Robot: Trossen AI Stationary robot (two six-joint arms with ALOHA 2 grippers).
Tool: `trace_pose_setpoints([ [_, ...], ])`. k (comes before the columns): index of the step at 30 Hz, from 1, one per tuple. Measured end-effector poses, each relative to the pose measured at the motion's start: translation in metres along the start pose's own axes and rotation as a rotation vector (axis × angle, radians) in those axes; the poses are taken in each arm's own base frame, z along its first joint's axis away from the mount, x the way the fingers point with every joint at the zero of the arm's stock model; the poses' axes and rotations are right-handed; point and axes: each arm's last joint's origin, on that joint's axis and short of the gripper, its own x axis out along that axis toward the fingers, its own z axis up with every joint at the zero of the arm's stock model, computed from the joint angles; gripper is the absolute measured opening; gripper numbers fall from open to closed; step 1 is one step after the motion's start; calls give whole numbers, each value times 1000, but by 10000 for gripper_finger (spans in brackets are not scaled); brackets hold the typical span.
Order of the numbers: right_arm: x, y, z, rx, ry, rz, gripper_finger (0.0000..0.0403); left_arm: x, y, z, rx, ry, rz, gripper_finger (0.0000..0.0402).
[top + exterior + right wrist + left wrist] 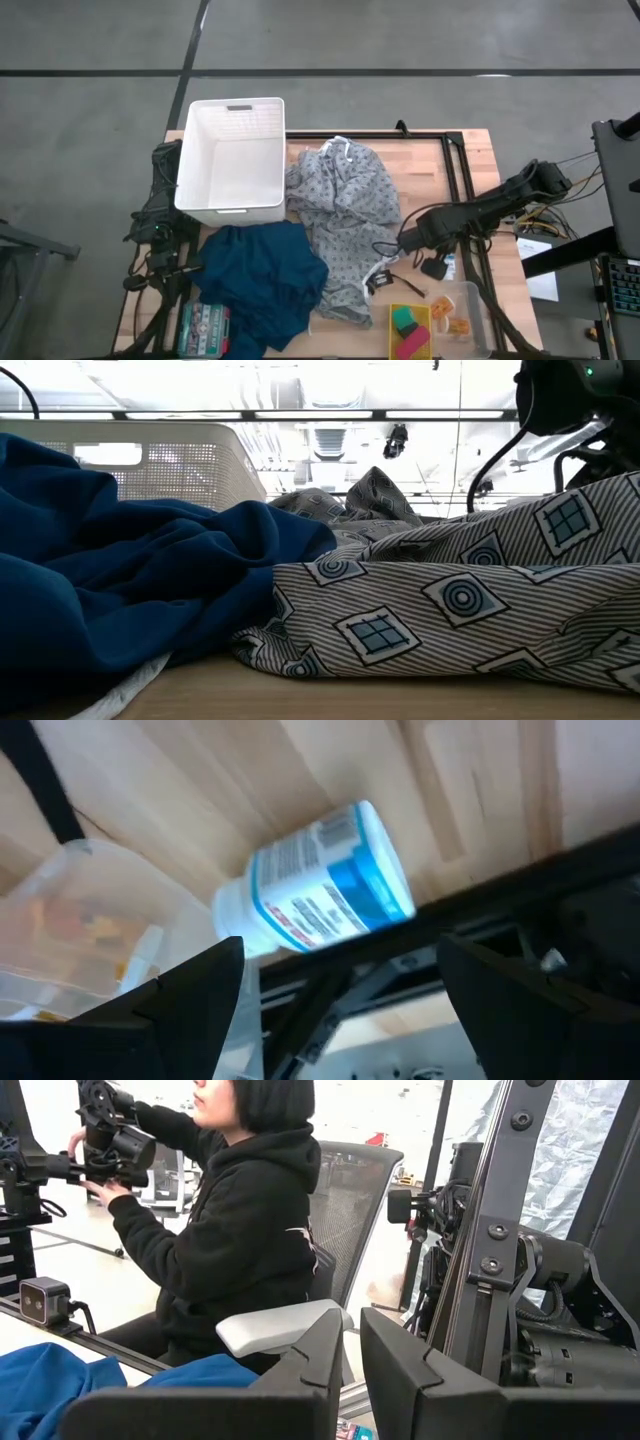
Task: Pick & Place Medicine items
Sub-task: Put the white blue pill bottle into the transparent bin
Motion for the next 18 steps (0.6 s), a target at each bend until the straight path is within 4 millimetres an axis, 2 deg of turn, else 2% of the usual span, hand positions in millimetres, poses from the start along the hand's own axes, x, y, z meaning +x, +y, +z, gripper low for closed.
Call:
trace_pose_setpoints([
  [10, 8, 9, 0, -47, -48, 37, 327, 0, 0, 0, 0, 0, 0, 47],
  [18, 9, 13, -4, -38, -18, 65, 327, 0, 0, 0, 0, 0, 0, 47],
])
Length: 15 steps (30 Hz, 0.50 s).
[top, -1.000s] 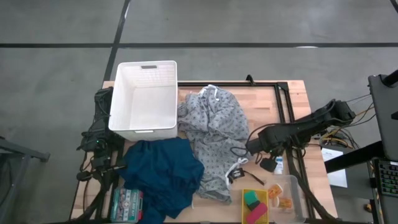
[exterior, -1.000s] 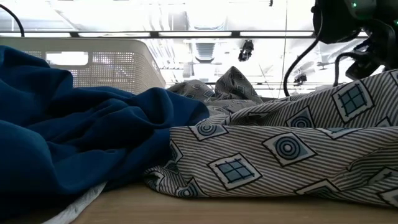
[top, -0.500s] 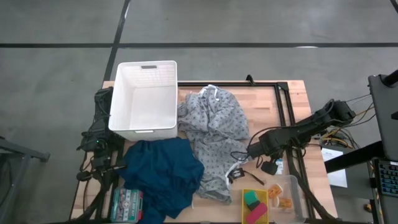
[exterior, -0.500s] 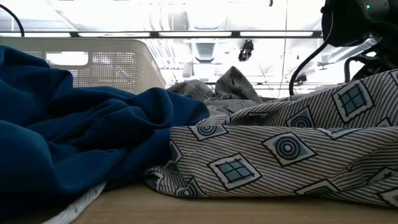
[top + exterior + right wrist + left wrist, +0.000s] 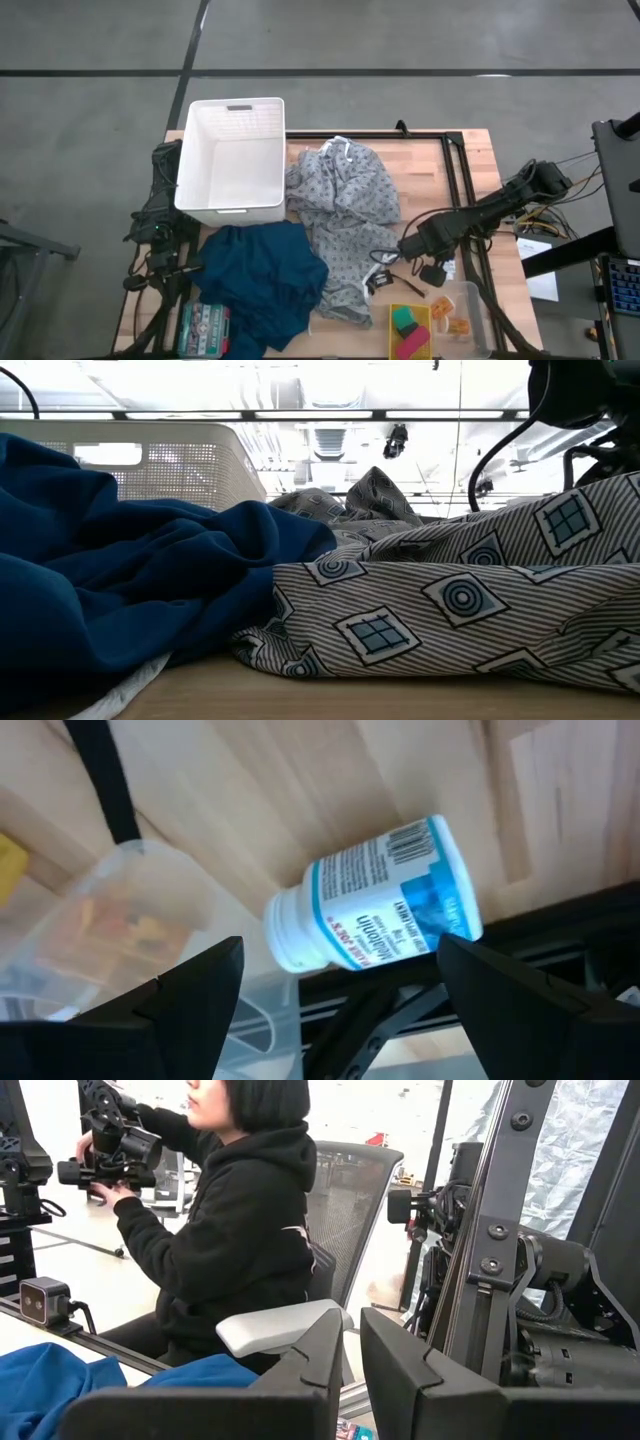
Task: Pick & Place Medicine items
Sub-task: Put the white blue pill bottle into the transparent bin
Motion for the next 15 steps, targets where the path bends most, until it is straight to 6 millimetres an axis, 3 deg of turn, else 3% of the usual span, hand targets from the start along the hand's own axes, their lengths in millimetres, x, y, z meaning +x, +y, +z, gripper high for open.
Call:
trace_pose_setpoints([
  [15, 4, 4, 4, -29, -15, 72, 327, 0, 0, 0, 0, 0, 0, 47],
])
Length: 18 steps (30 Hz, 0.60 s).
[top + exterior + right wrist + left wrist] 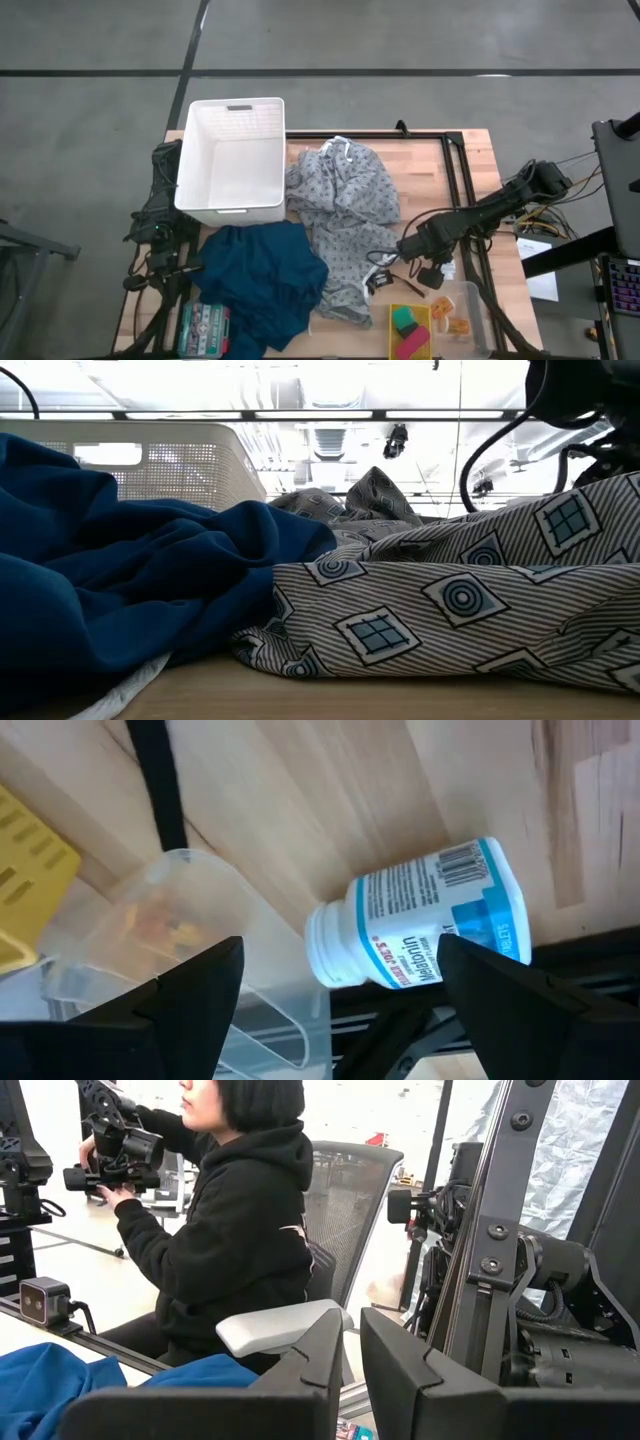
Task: Pick & Place Medicine items
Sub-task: Put the white blue pill bottle into the transparent bin
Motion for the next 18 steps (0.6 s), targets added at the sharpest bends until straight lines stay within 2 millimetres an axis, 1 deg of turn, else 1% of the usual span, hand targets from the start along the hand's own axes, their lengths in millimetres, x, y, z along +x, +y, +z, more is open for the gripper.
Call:
trace_pose_setpoints([
  [11, 26, -15, 3, 1, 3, -4, 327, 0, 0, 0, 0, 0, 0, 47],
  [18, 29, -17, 3, -16, 2, -14, 327, 0, 0, 0, 0, 0, 0, 47],
])
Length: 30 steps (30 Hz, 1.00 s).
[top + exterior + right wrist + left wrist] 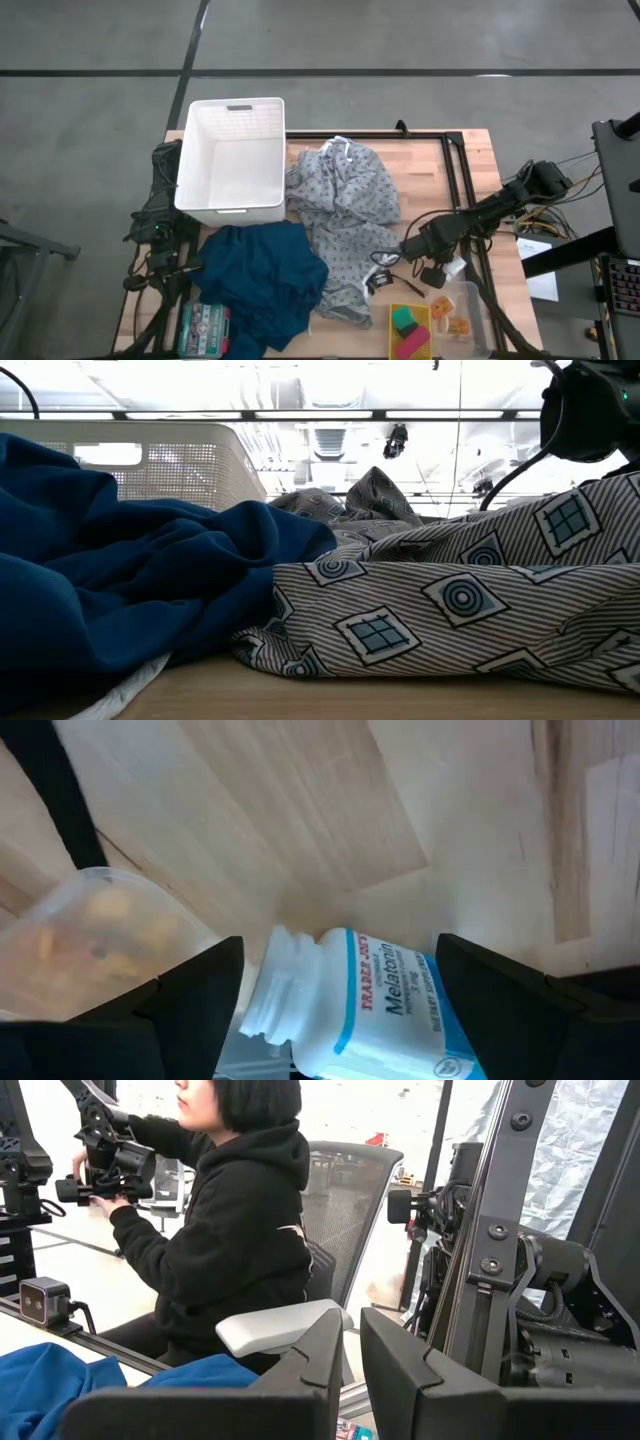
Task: Pick & Place Medicine items
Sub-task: Put the white blue pill bottle into the transparent bin
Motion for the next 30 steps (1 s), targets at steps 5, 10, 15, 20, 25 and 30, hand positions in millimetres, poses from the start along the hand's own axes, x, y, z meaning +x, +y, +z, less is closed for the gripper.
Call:
trace_pose_setpoints([
  [5, -1, 1, 0, -80, 9, 11, 327, 0, 0, 0, 0, 0, 0, 47],
  [10, -7, 5, 0, -116, 0, 22, 327, 0, 0, 0, 0, 0, 0, 47],
  [15, -16, 8, -2, -116, -4, -18, 327, 0, 0, 0, 0, 0, 1, 47],
  [20, -32, 14, -5, -86, -6, -49, 327, 0, 0, 0, 0, 0, 0, 47],
  [25, -47, 22, -9, 8, -14, -43, 327, 0, 0, 0, 0, 0, 0, 47],
  [30, -48, 23, -11, 38, -9, -48, 327, 0, 0, 0, 0, 0, 0, 47],
])
